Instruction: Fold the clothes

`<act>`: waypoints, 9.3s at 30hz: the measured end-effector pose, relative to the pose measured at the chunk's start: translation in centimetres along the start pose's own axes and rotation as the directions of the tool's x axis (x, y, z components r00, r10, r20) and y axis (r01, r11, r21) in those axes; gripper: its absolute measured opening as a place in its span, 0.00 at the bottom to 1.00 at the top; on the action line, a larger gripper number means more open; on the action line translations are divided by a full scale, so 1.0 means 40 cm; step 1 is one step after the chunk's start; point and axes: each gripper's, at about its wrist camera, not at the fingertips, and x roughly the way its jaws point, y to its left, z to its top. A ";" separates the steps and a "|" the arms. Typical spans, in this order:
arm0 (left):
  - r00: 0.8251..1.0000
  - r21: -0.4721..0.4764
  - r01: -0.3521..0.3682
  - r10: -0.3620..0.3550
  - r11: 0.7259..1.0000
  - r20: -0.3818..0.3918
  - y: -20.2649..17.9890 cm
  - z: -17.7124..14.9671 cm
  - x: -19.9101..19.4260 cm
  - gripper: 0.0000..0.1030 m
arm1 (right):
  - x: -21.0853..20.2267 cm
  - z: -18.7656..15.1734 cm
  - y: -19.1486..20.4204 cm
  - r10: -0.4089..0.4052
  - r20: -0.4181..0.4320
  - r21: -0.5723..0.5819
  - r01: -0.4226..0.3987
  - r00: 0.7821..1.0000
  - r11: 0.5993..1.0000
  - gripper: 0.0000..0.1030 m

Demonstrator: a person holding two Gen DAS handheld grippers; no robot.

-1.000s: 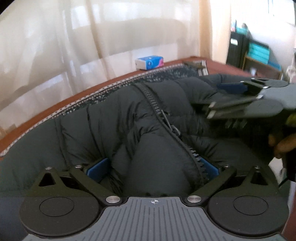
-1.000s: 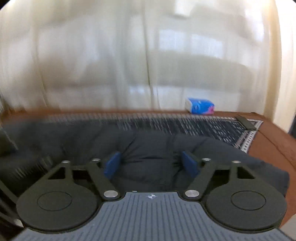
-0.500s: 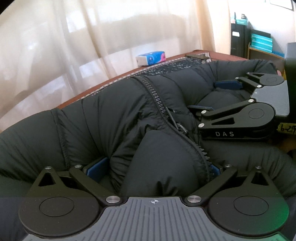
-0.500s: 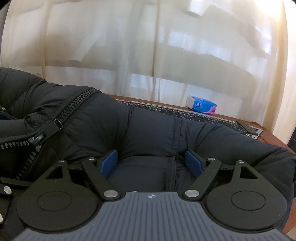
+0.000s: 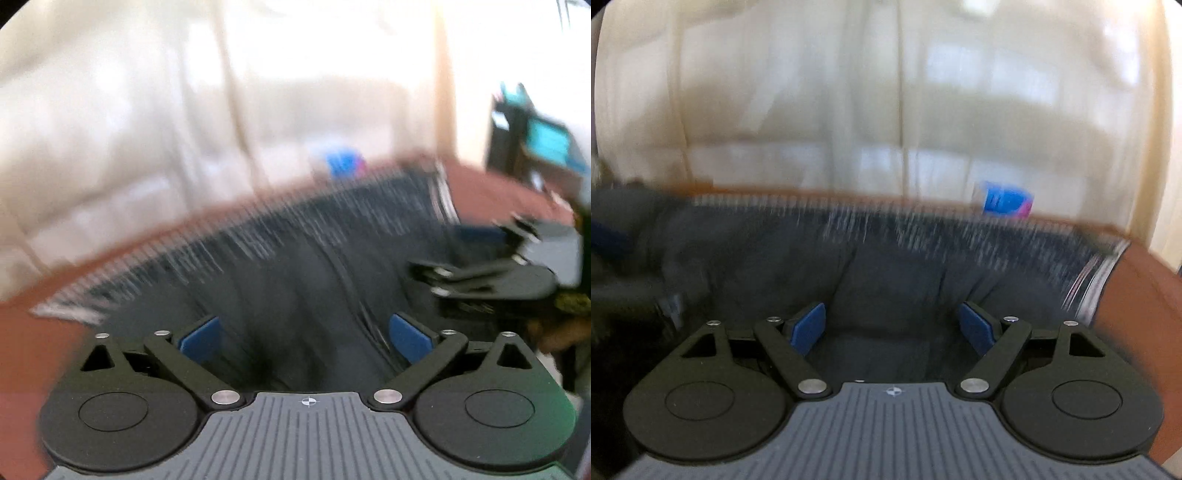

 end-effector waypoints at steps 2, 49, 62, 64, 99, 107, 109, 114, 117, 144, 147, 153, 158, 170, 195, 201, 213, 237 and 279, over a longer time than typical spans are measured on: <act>0.997 -0.029 -0.072 0.072 0.997 0.017 0.044 0.013 -0.011 1.00 | -0.036 0.037 -0.008 -0.021 0.061 0.009 0.021 0.998 1.000 0.83; 0.993 -0.160 -0.087 0.072 0.983 -0.096 0.139 -0.047 0.245 0.99 | 0.220 0.054 -0.030 -0.007 -0.091 0.139 0.020 0.996 0.990 0.89; 0.995 -0.156 -0.090 0.081 0.984 -0.059 0.149 -0.117 0.321 0.99 | 0.316 -0.025 -0.031 0.001 -0.073 0.150 0.010 0.997 0.989 0.91; 0.995 -0.155 -0.090 0.083 0.984 -0.051 0.150 -0.122 0.327 0.99 | 0.322 -0.033 -0.032 0.003 -0.065 0.156 0.007 0.998 0.988 0.91; 0.991 -0.199 -0.084 0.061 0.976 -0.122 0.173 -0.021 0.235 1.00 | 0.258 0.090 -0.060 0.104 -0.103 0.190 -0.083 0.989 0.978 0.92; 0.984 -0.099 0.114 -0.126 0.988 -0.123 0.057 0.039 0.196 1.00 | 0.081 0.081 -0.265 0.145 -0.186 0.343 -0.074 0.972 0.936 0.97; 0.979 -0.072 0.134 -0.143 0.988 -0.144 0.009 0.036 0.198 1.00 | 0.072 0.041 -0.312 0.145 -0.236 0.375 -0.048 0.961 0.926 0.97; 0.979 -0.006 0.141 -0.141 0.990 -0.144 -0.089 0.051 0.184 1.00 | 0.091 -0.056 -0.428 0.218 -0.295 0.496 -0.045 0.930 0.867 0.97; 0.980 -0.008 0.103 -0.103 0.995 -0.172 -0.123 0.067 0.207 1.00 | 0.122 -0.097 -0.482 0.326 -0.292 0.552 -0.120 0.899 0.825 0.98; 0.978 -0.193 -0.121 0.083 0.974 -0.190 -0.162 -0.032 0.282 0.99 | 0.134 0.040 -0.540 0.677 -0.093 0.648 -0.472 0.730 0.598 0.33; 0.985 -0.262 -0.105 0.064 0.959 -0.160 -0.163 0.002 0.290 0.99 | 0.113 0.115 -0.575 0.683 -0.040 0.566 -0.547 0.730 0.617 0.31; 0.978 -0.173 -0.098 0.063 0.980 -0.197 -0.245 0.033 0.402 0.99 | 0.208 0.116 -0.678 0.577 -0.178 0.481 -0.441 0.798 0.758 0.36; 0.974 -0.127 -0.132 0.104 0.983 -0.203 -0.279 0.031 0.429 0.99 | 0.319 -0.023 -0.675 0.454 -0.382 0.444 -0.271 0.805 0.854 0.80; 0.953 -0.188 -0.210 0.158 0.960 -0.261 -0.195 0.128 0.343 1.00 | 0.201 0.147 -0.619 0.331 -0.174 0.174 -0.302 0.927 0.937 0.88; 0.902 -0.395 -0.346 0.187 0.851 -0.389 0.231 0.025 0.265 1.00 | 0.293 0.231 -0.345 0.358 -0.251 0.106 -0.342 0.900 0.934 0.89; 0.955 -0.603 -0.158 -0.035 0.782 -0.296 0.336 -0.064 0.227 1.00 | 0.290 0.242 -0.315 0.336 -0.268 0.073 -0.328 0.903 0.942 0.89; 0.957 -0.736 0.053 -0.244 0.675 -0.155 0.407 -0.201 0.237 1.00 | 0.247 0.217 -0.302 0.271 -0.335 0.054 -0.268 0.902 0.962 0.89; 0.974 -0.418 0.142 -0.201 0.897 -0.100 0.025 0.168 0.258 0.98 | 0.317 0.037 -0.696 0.482 -0.290 0.513 -0.291 0.827 0.807 0.92; 0.953 -0.487 0.230 -0.296 0.843 -0.064 -0.012 -0.148 0.285 0.99 | 0.091 0.335 -0.458 0.805 -0.008 0.550 -0.669 0.594 0.499 0.36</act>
